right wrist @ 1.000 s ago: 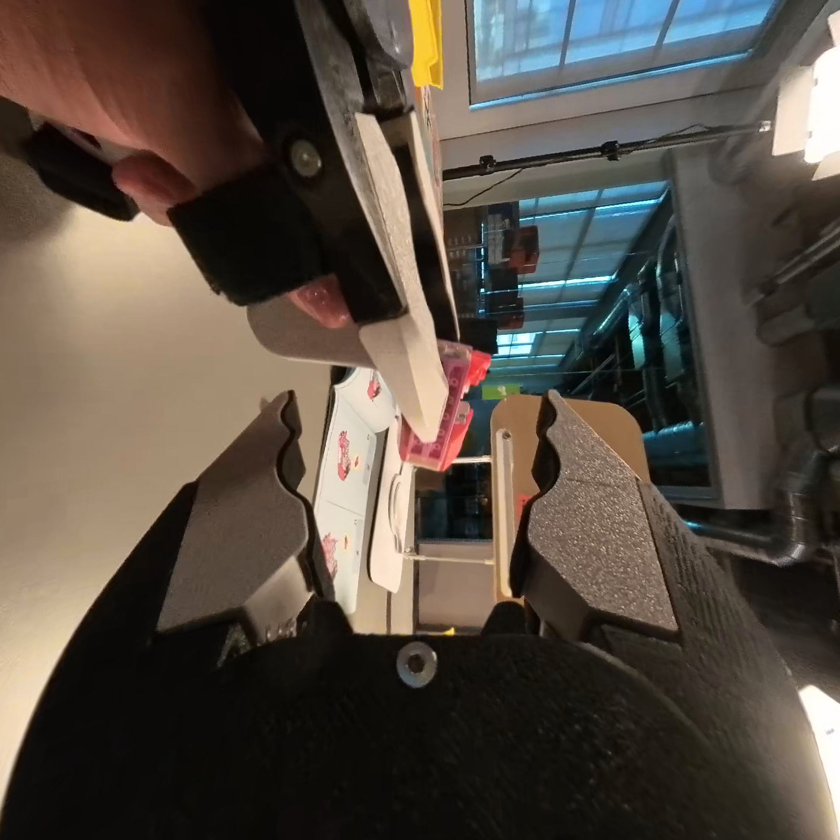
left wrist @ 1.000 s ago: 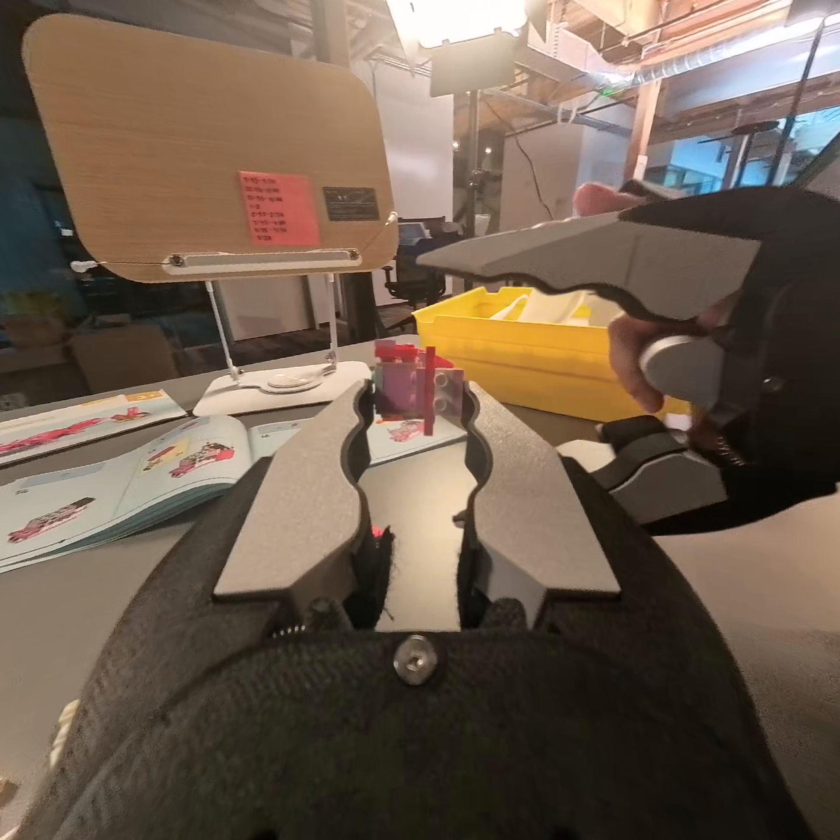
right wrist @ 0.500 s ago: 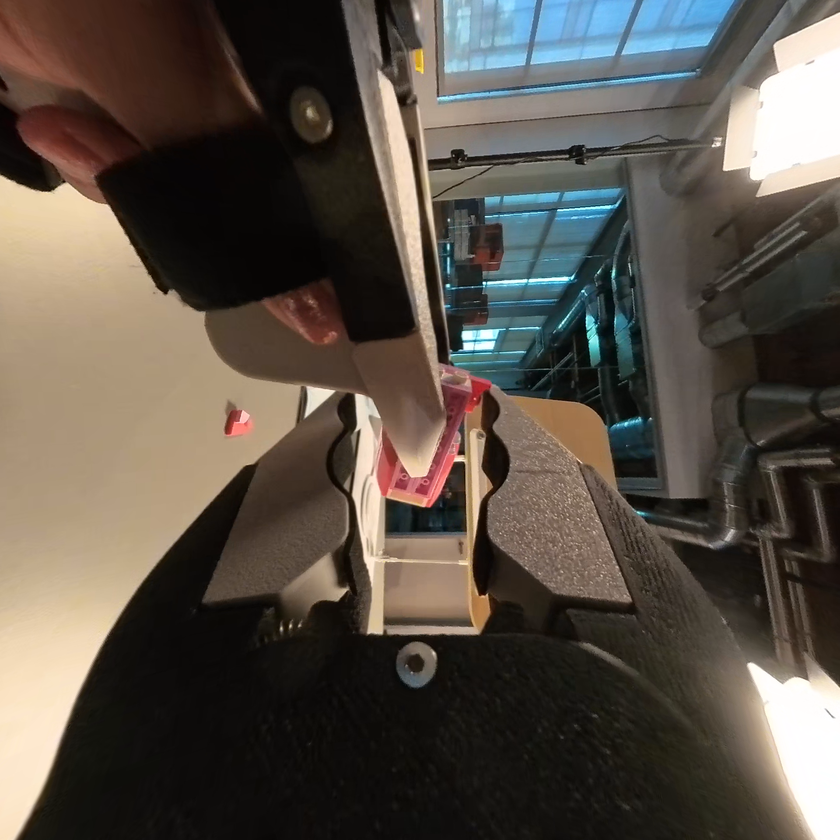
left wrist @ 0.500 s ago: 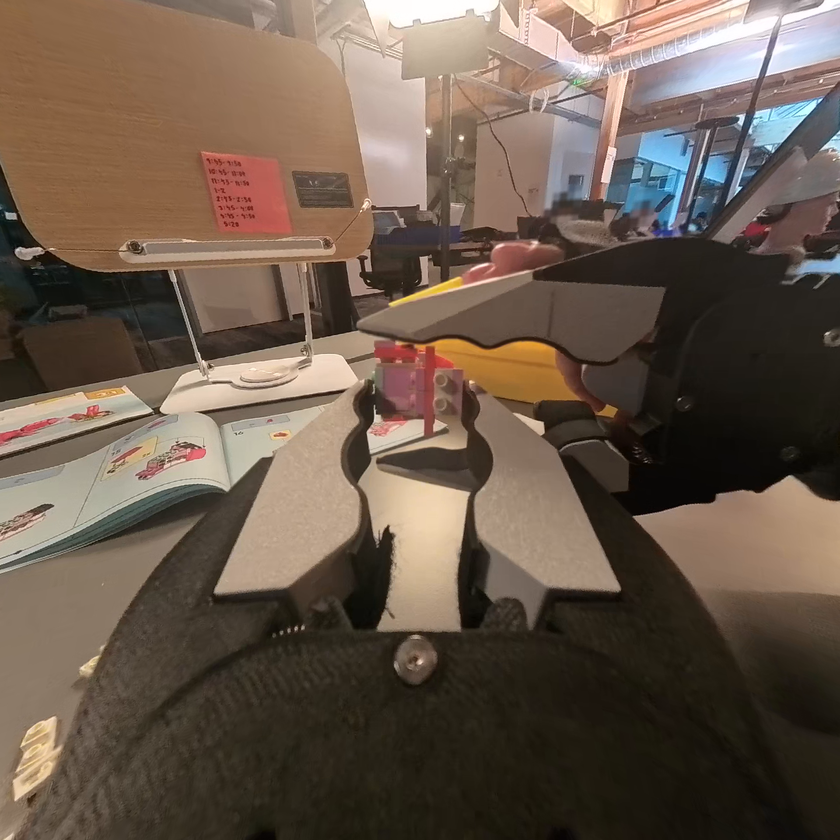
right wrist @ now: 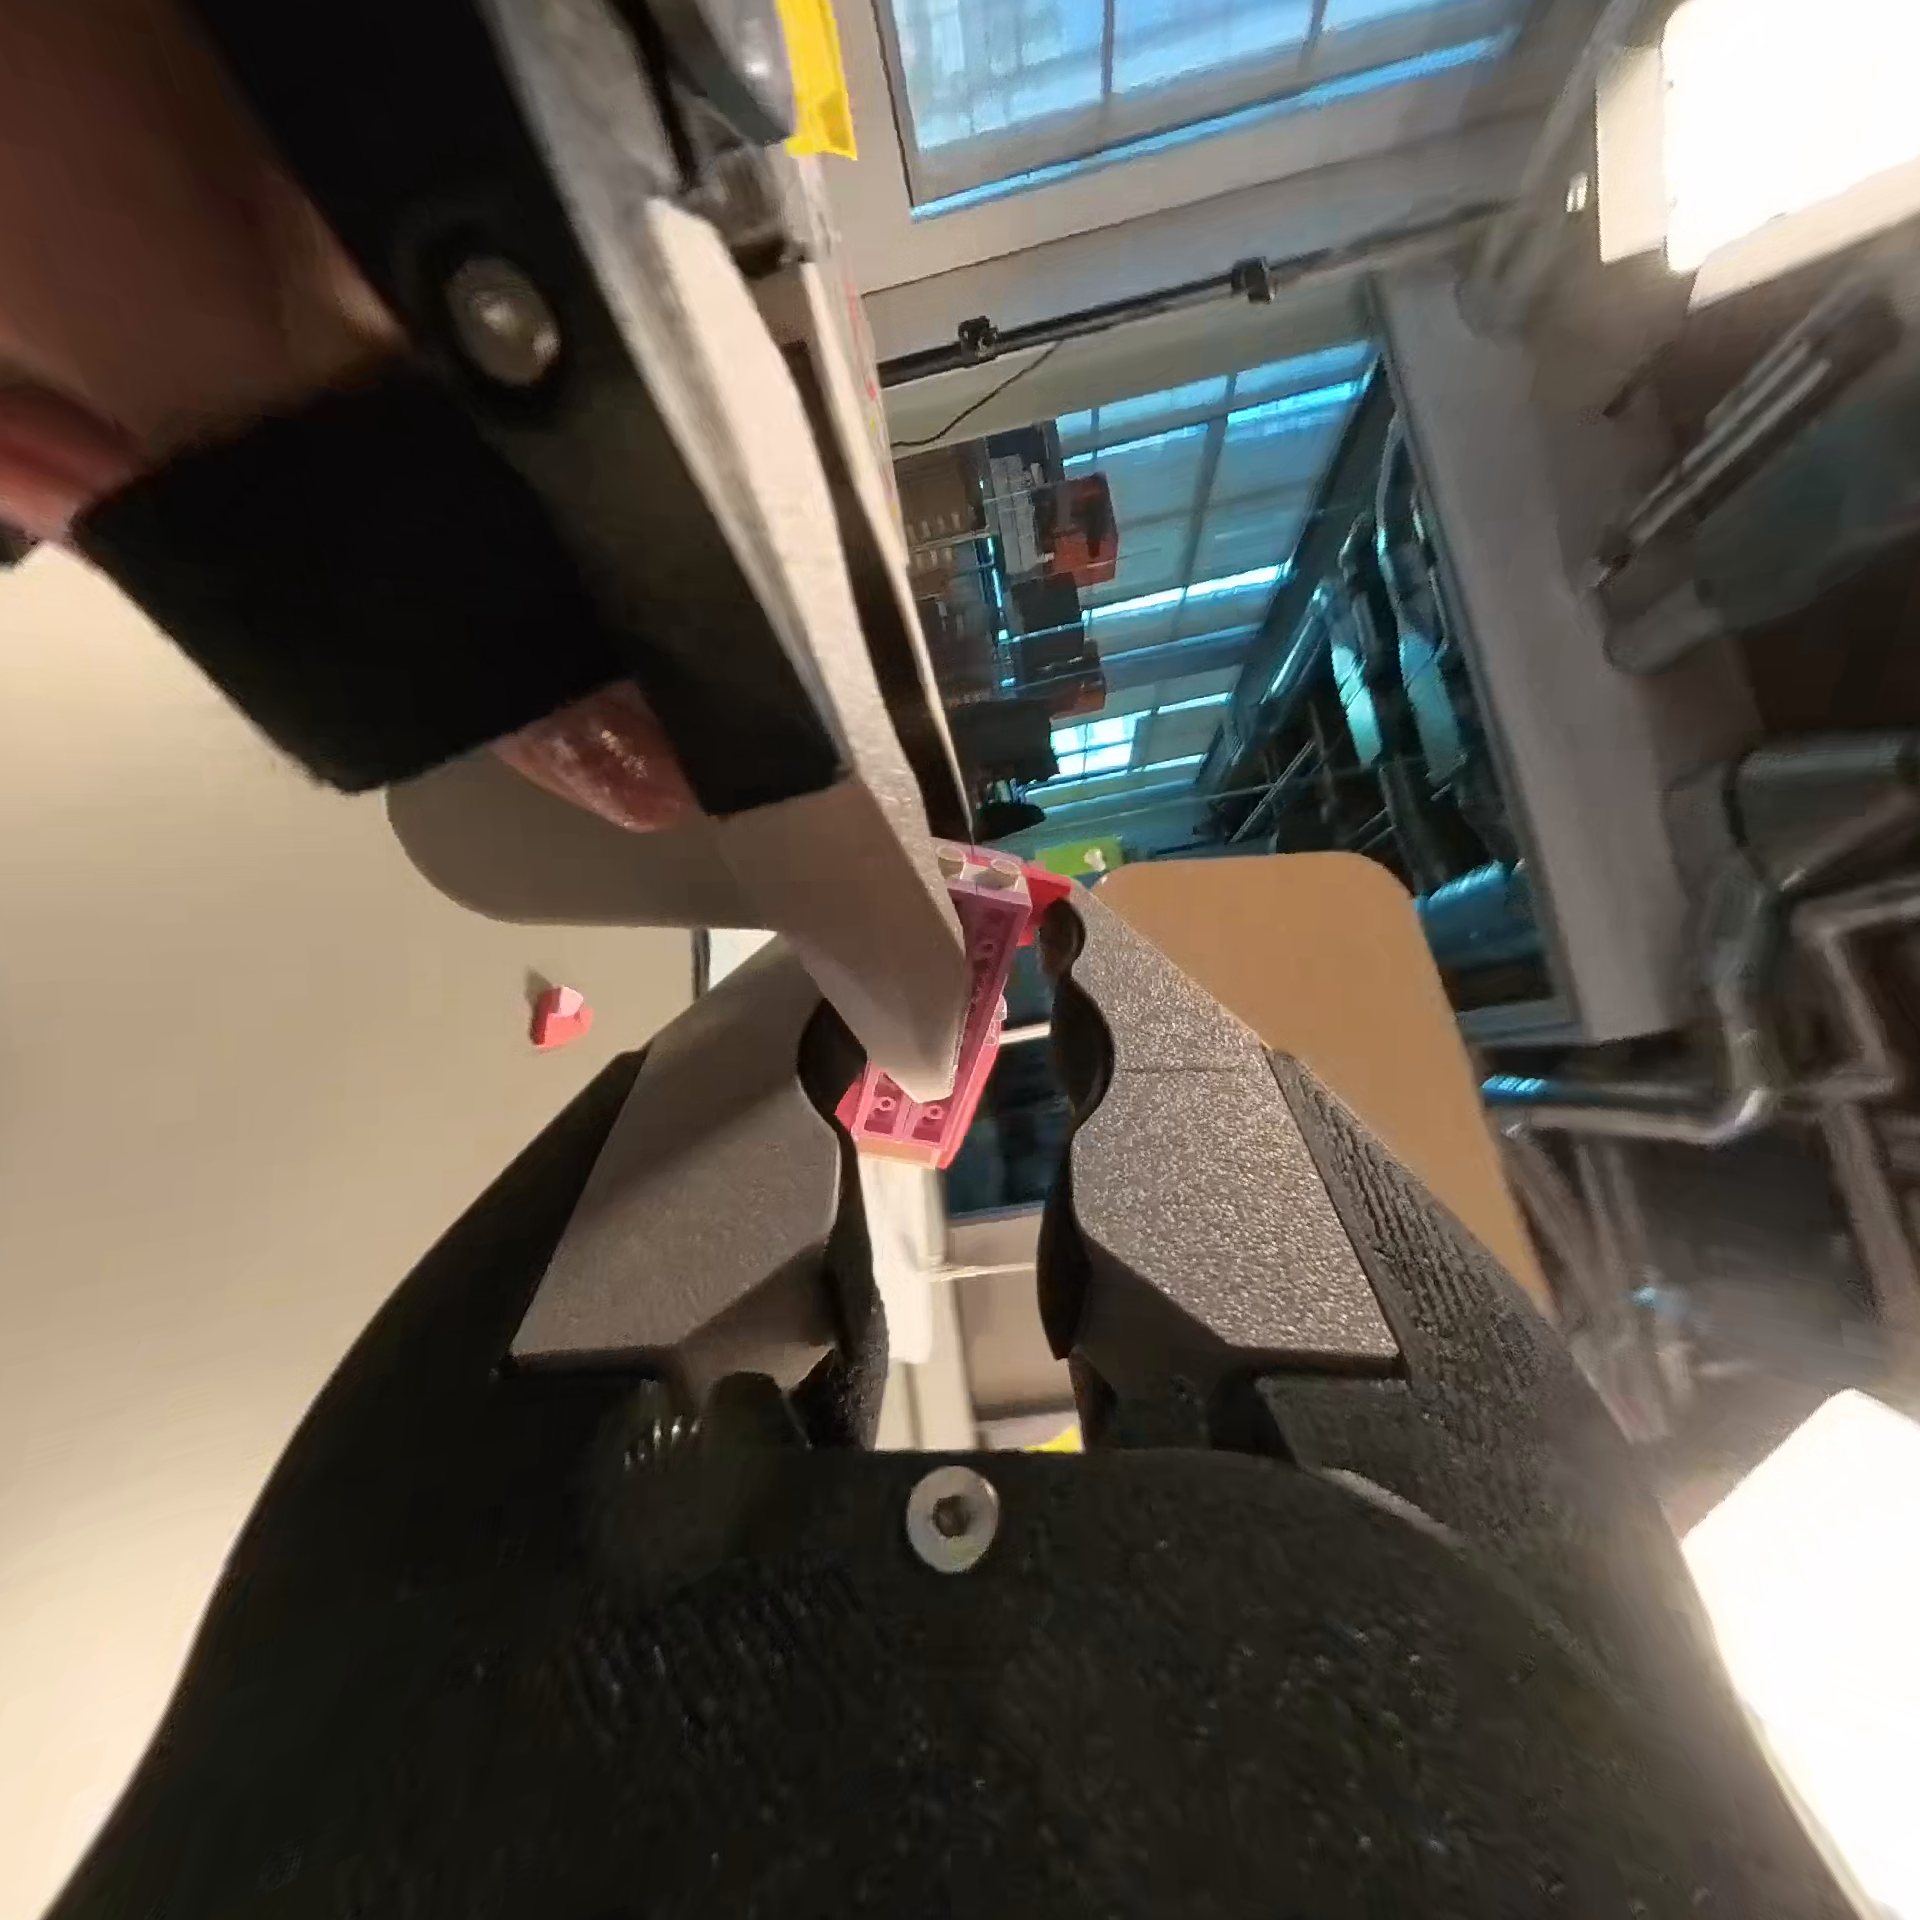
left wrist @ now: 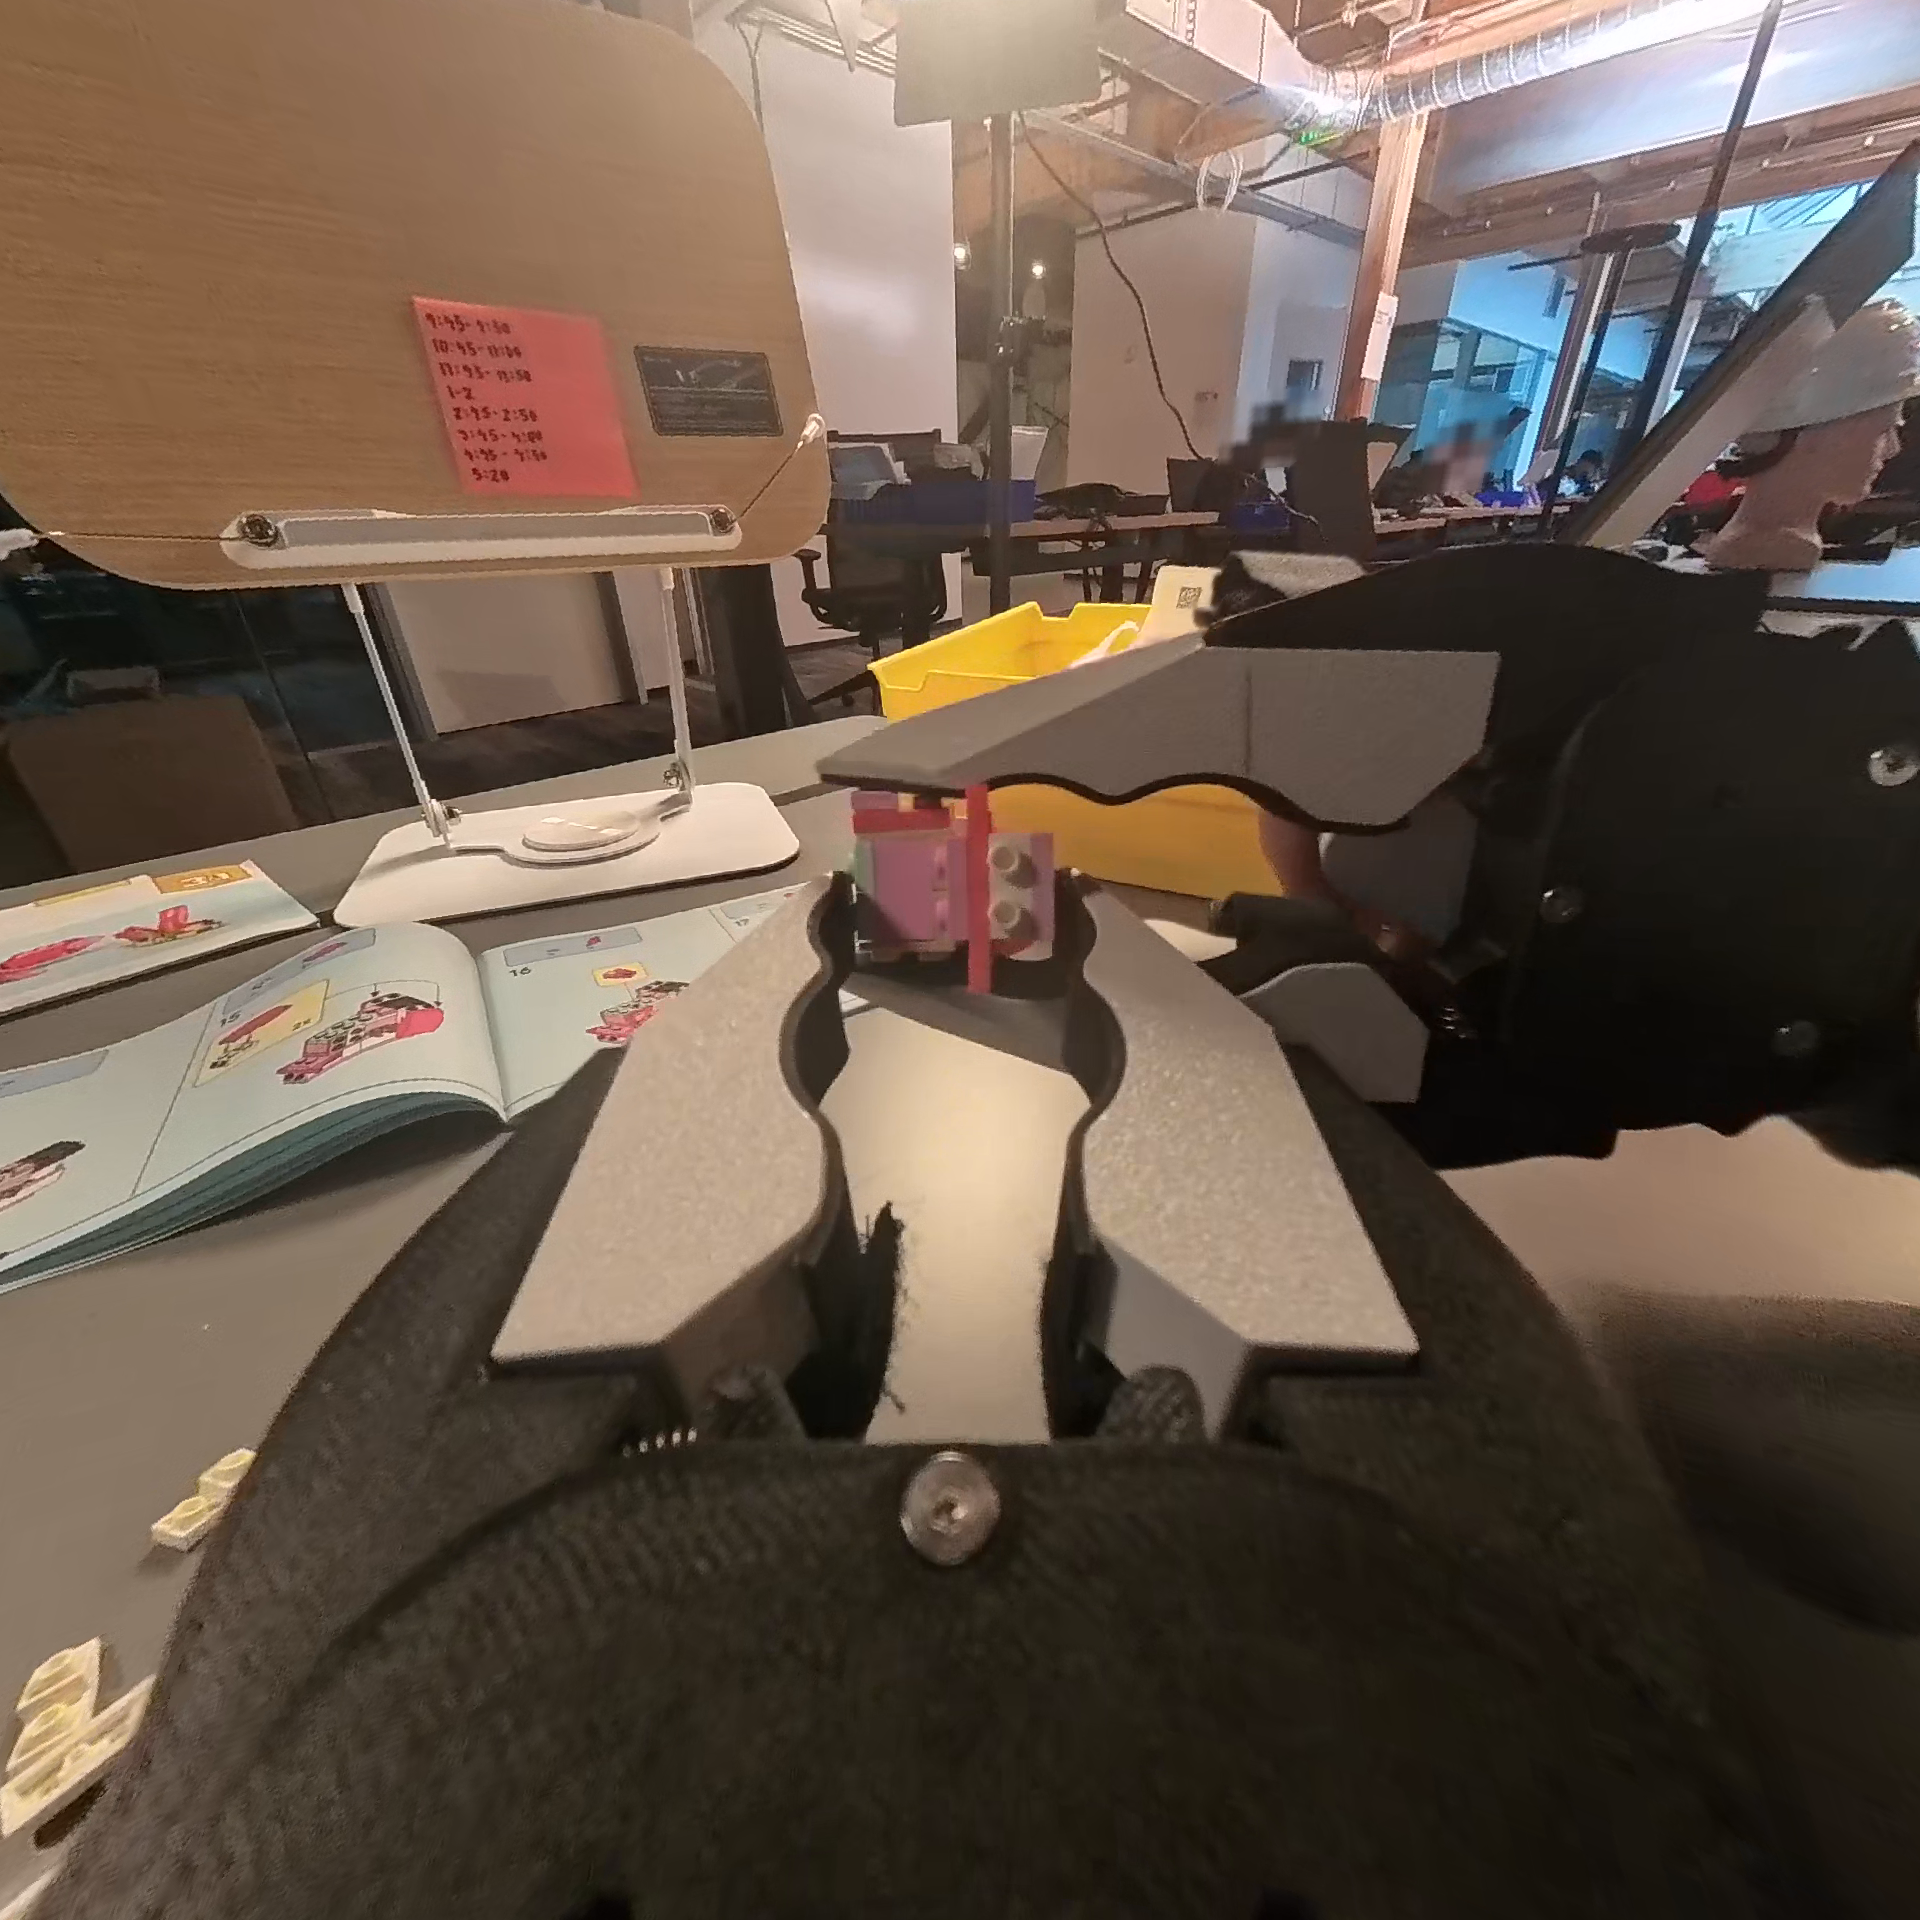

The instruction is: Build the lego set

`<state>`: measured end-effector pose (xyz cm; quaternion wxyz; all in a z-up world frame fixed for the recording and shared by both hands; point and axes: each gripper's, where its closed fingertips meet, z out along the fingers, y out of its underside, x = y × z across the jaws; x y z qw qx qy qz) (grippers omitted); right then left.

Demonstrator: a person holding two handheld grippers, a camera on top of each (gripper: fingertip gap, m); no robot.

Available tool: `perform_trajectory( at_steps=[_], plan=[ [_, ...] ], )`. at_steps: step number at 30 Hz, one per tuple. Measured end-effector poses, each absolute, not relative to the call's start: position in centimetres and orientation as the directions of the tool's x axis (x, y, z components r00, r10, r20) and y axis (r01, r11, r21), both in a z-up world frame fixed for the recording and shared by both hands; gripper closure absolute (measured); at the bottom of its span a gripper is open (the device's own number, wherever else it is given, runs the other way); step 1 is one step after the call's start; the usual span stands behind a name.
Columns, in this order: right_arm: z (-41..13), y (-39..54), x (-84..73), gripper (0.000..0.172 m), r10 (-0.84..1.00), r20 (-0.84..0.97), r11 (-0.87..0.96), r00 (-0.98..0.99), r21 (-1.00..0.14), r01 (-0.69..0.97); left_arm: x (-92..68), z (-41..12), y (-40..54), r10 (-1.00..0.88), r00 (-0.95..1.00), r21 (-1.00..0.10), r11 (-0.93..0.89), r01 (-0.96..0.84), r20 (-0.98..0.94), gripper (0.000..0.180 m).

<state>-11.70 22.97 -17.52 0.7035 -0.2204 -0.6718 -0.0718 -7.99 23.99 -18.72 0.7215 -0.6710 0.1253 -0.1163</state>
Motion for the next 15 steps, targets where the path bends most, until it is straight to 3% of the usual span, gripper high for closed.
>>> perform_trajectory(
  at_steps=[9,15],
  plan=[
    [-17.58,23.08,-11.7,0.144,0.354,0.922,0.833,0.159,-0.388,0.394,-7.95,-18.52,23.9,-0.357,0.934,-0.996,0.072,0.044,0.015,0.144],
    [-17.86,23.13,-11.98,0.145,0.36,0.914,0.833,0.186,-0.405,0.378,-8.04,-18.54,23.96,-0.354,0.935,-0.996,0.073,0.042,0.013,0.144]
  ],
)
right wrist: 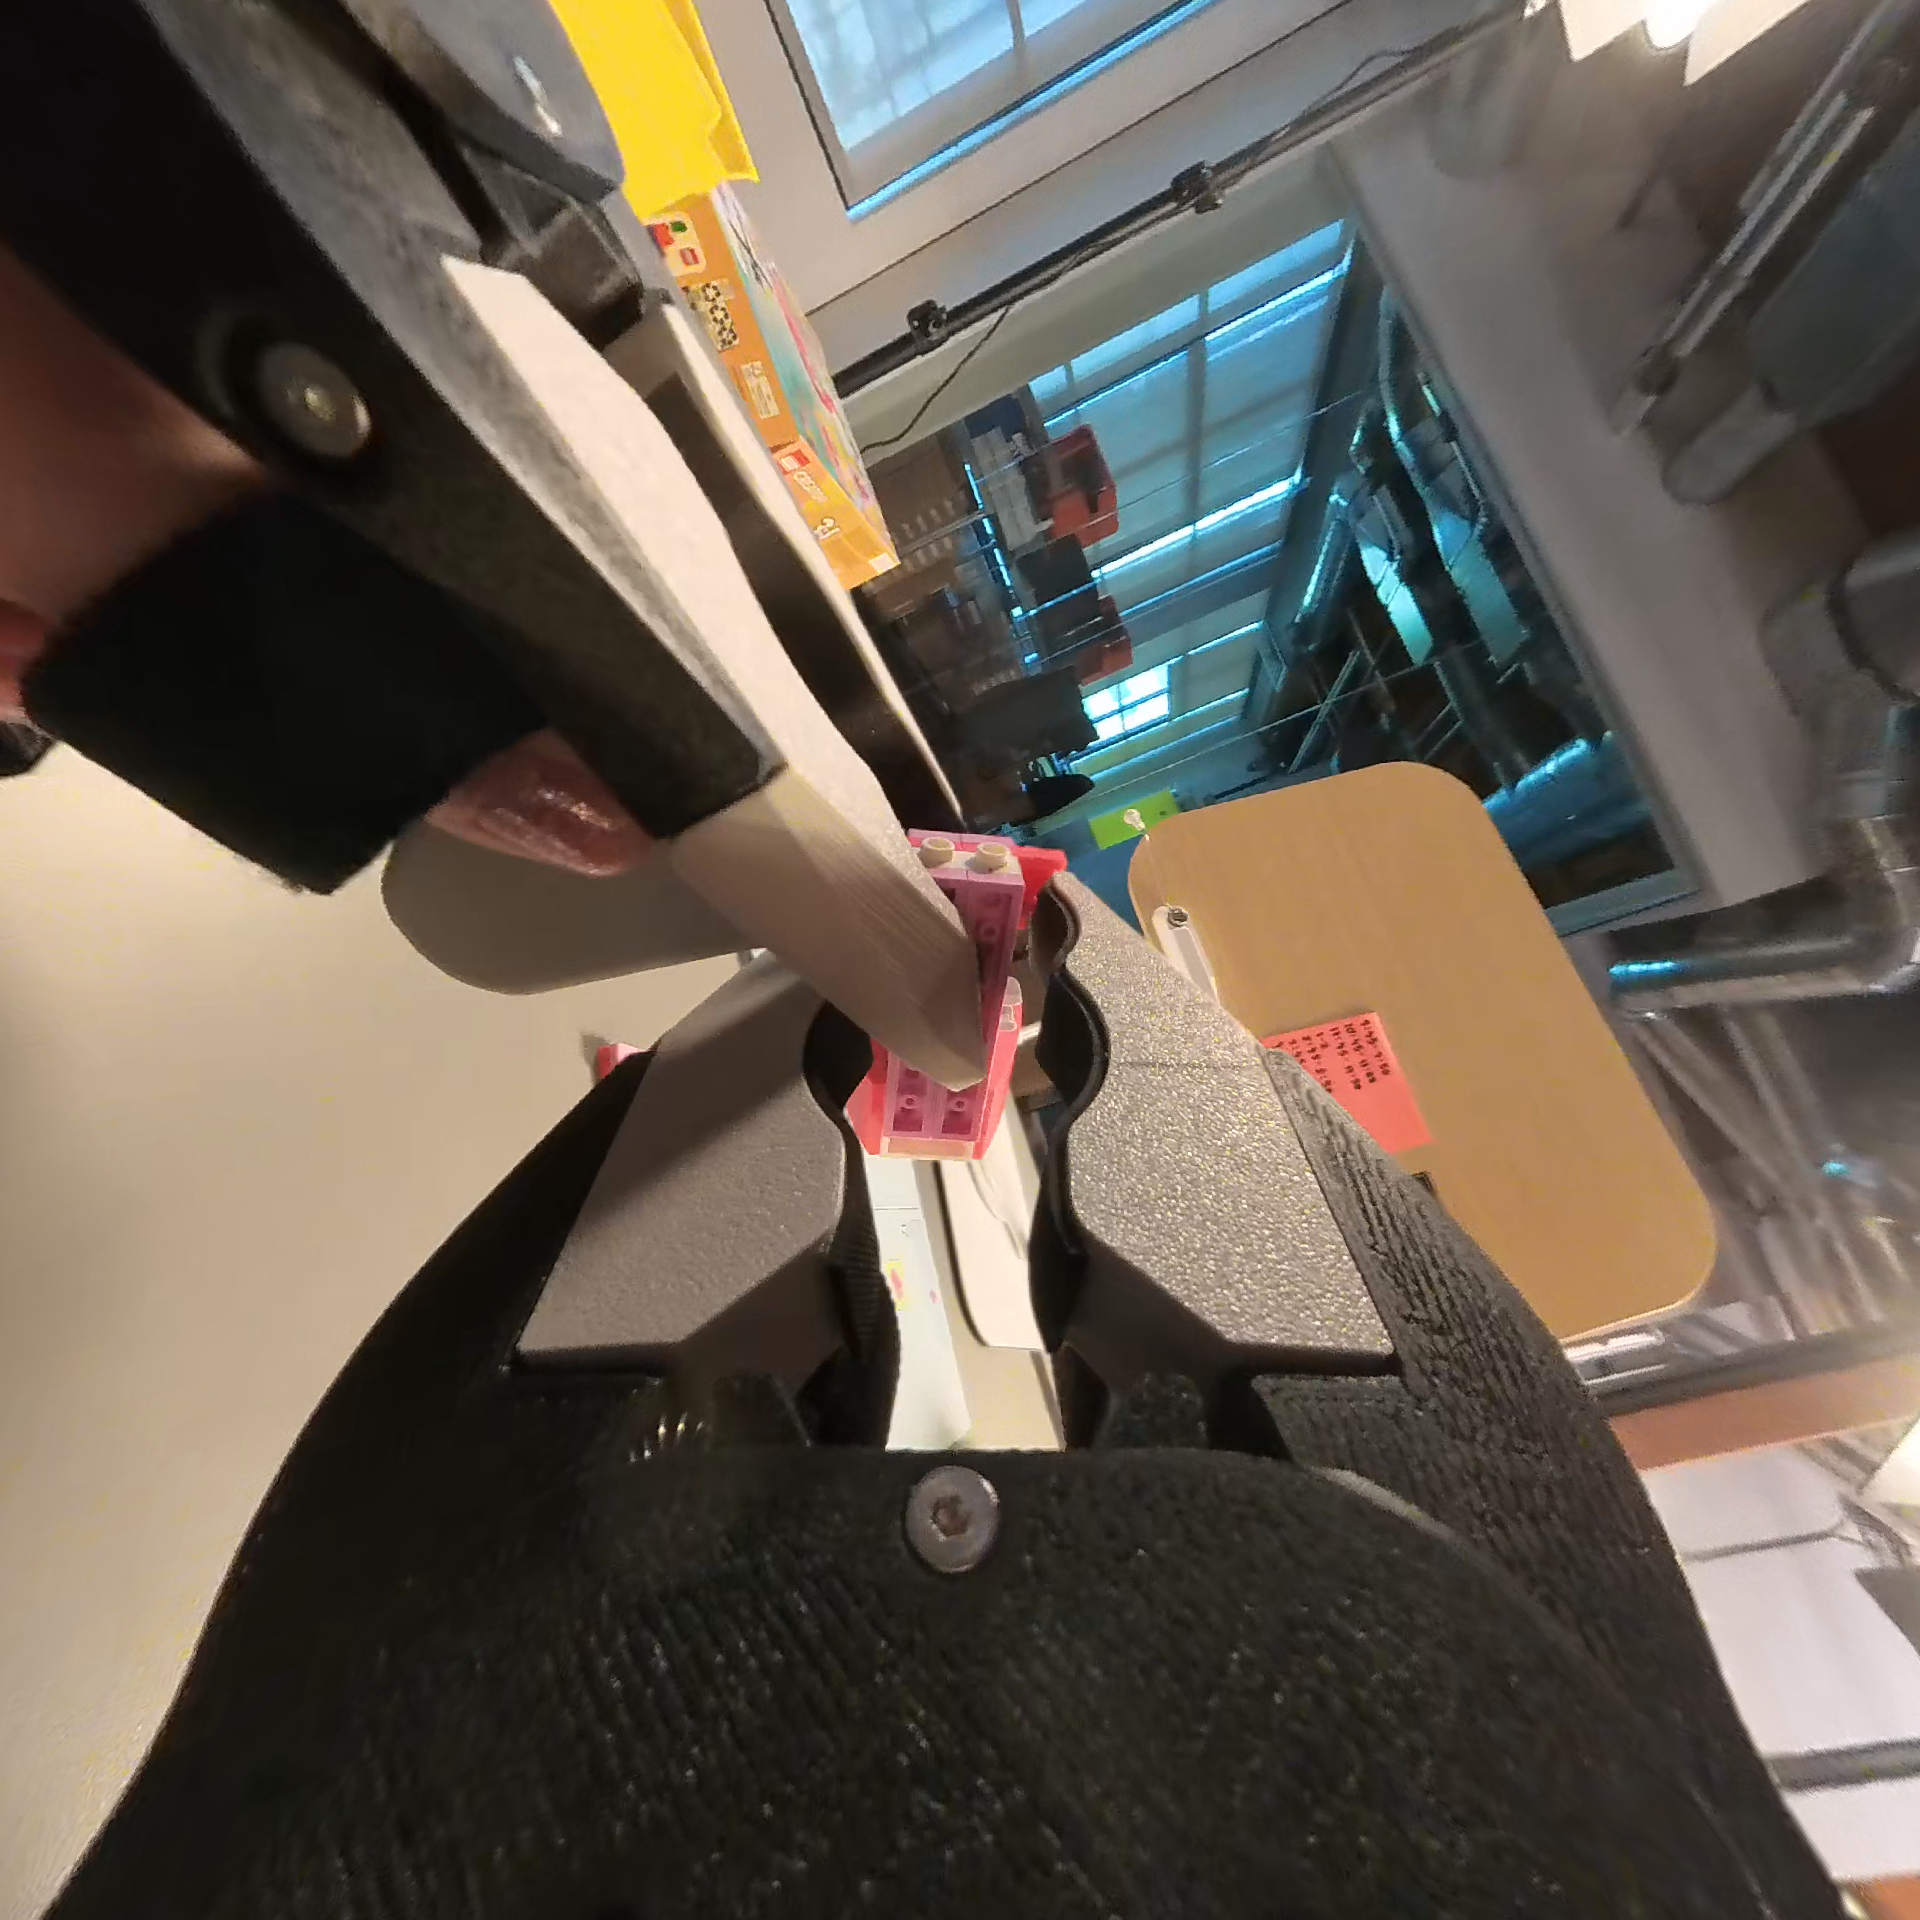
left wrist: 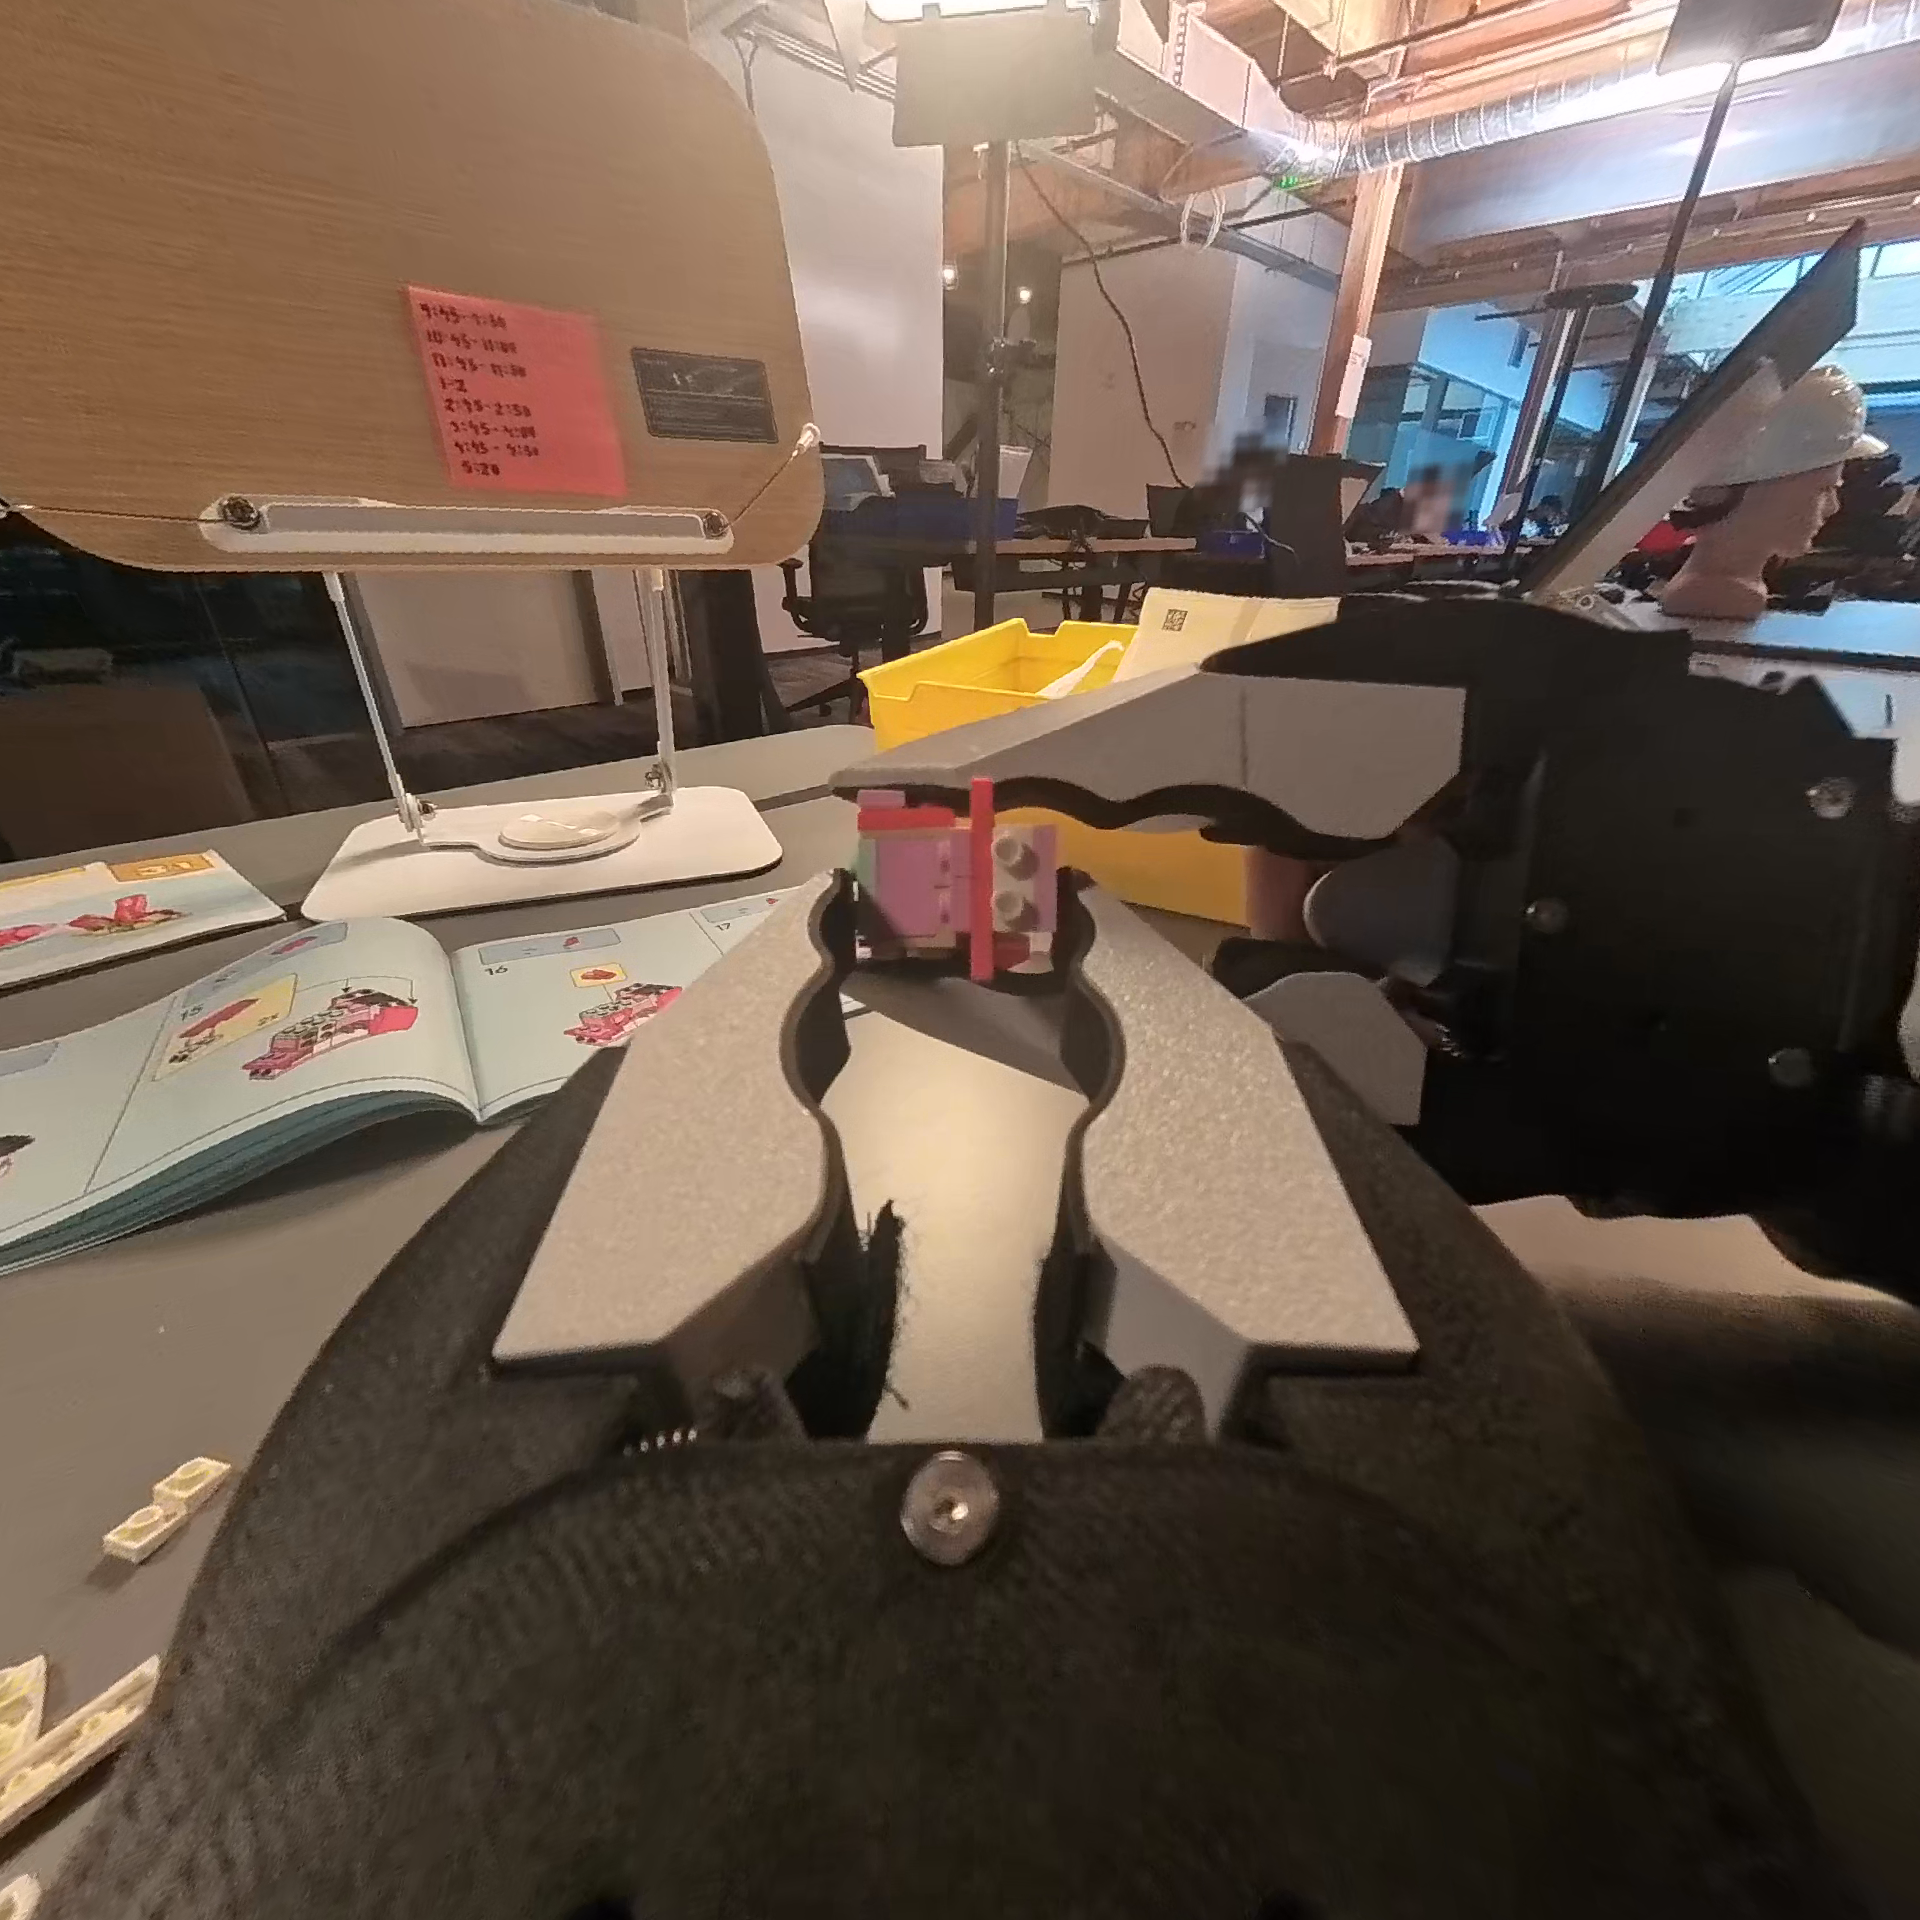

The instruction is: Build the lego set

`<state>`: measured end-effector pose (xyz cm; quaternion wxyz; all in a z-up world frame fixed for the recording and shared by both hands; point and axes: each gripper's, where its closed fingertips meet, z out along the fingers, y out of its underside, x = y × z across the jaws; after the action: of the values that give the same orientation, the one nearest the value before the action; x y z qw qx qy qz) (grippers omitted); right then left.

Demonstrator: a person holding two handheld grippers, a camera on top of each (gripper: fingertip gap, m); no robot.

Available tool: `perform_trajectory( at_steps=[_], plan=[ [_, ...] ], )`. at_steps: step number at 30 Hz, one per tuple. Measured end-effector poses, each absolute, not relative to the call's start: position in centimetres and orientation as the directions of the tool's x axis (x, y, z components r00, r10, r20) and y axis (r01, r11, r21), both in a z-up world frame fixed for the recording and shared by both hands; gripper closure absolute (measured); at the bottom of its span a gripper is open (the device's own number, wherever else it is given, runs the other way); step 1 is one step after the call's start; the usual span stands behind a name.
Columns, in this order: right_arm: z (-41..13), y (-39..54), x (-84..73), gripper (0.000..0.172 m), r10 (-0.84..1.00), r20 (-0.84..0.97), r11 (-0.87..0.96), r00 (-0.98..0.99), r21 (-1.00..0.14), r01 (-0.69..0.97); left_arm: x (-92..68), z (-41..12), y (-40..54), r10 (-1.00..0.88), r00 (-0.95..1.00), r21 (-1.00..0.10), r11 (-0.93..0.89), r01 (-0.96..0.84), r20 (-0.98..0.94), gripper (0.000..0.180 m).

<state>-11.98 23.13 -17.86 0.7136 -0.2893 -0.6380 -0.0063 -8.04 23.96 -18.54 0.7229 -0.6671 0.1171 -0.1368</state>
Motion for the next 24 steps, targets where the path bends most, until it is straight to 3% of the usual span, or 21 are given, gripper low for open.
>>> perform_trajectory(
  at_steps=[18,24],
  plan=[
    [-19.2,22.9,-12.1,0.129,0.441,0.868,0.82,0.229,-0.493,0.29,-7.9,-19.4,24.5,-0.339,0.94,-0.999,0.036,-0.014,-0.026,0.143],
    [-19.3,23.0,-11.6,0.136,0.452,0.869,0.826,0.199,-0.492,0.274,-7.3,-19.6,24.4,-0.378,0.925,-1.0,0.022,-0.014,-0.021,0.143]
  ],
)
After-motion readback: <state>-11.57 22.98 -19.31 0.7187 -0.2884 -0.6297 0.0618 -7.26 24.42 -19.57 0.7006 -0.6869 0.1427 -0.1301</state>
